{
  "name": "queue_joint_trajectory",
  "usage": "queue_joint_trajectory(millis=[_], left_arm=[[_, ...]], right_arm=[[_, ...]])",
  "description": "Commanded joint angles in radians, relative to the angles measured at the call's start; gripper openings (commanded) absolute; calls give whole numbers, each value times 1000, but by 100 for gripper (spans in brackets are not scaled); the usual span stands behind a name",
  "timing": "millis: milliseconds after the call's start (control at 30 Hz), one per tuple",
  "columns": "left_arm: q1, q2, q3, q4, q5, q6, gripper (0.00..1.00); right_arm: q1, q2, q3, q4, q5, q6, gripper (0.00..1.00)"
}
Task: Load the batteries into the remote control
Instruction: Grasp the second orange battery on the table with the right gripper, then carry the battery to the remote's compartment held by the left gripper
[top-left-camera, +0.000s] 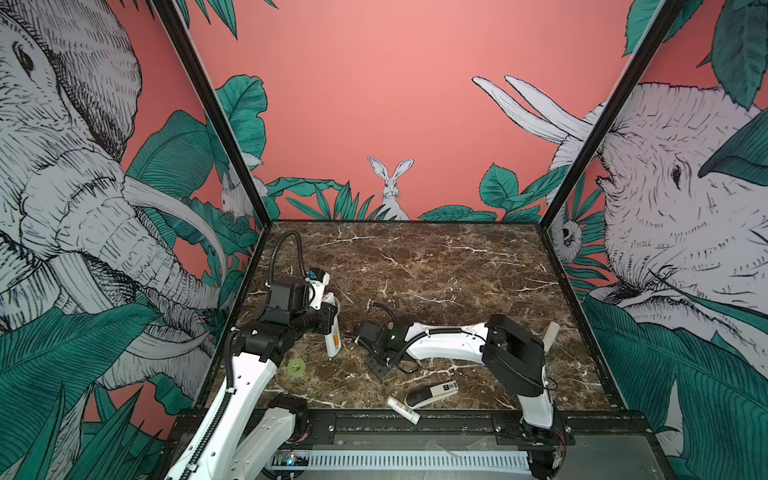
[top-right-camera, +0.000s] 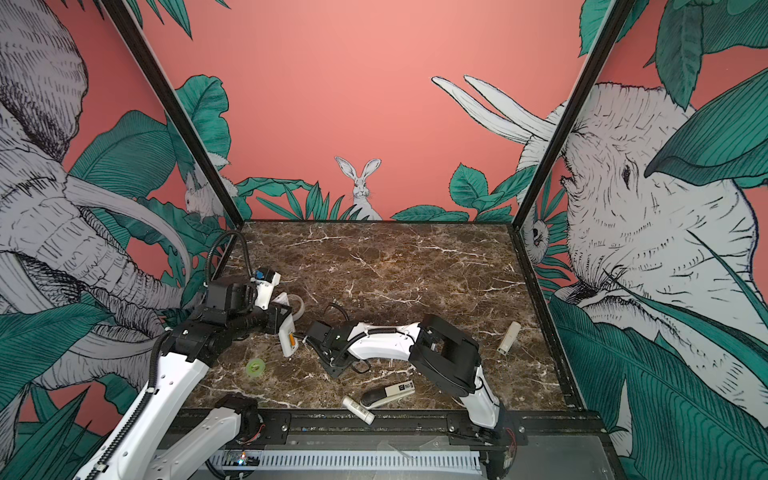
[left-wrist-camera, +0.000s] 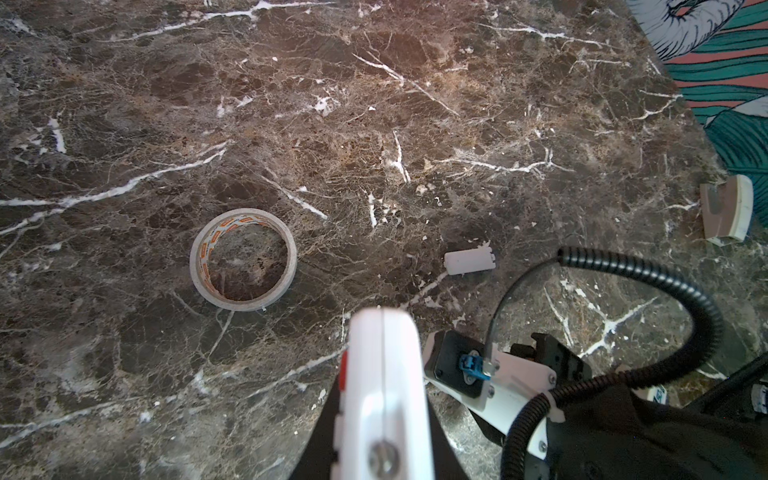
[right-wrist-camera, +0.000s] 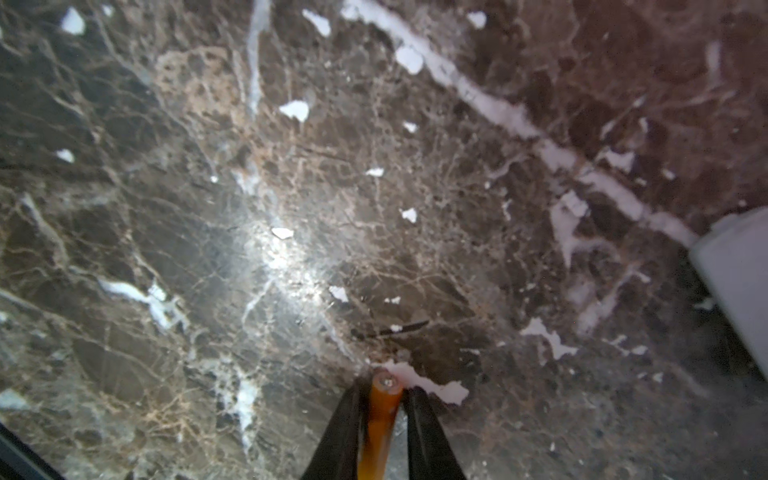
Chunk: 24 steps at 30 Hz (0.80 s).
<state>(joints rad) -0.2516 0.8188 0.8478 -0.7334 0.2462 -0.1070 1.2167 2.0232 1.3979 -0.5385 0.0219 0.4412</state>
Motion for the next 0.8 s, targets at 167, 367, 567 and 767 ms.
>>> queue_joint_trajectory(millis=[167, 367, 567, 767], left_arm=[[5, 7, -16, 27, 78, 12, 0], [4, 26, -28, 74, 188, -13, 0], [5, 58, -29, 108, 271, -41, 0], [7, 89, -84, 276, 431, -177, 0]], right_arm=[[1, 5, 18, -17, 7, 2, 11], [0, -88, -31, 26, 32, -35, 11], [-7, -244, -132, 110, 58, -92, 11], [-23, -415, -217, 174, 100, -126, 11]])
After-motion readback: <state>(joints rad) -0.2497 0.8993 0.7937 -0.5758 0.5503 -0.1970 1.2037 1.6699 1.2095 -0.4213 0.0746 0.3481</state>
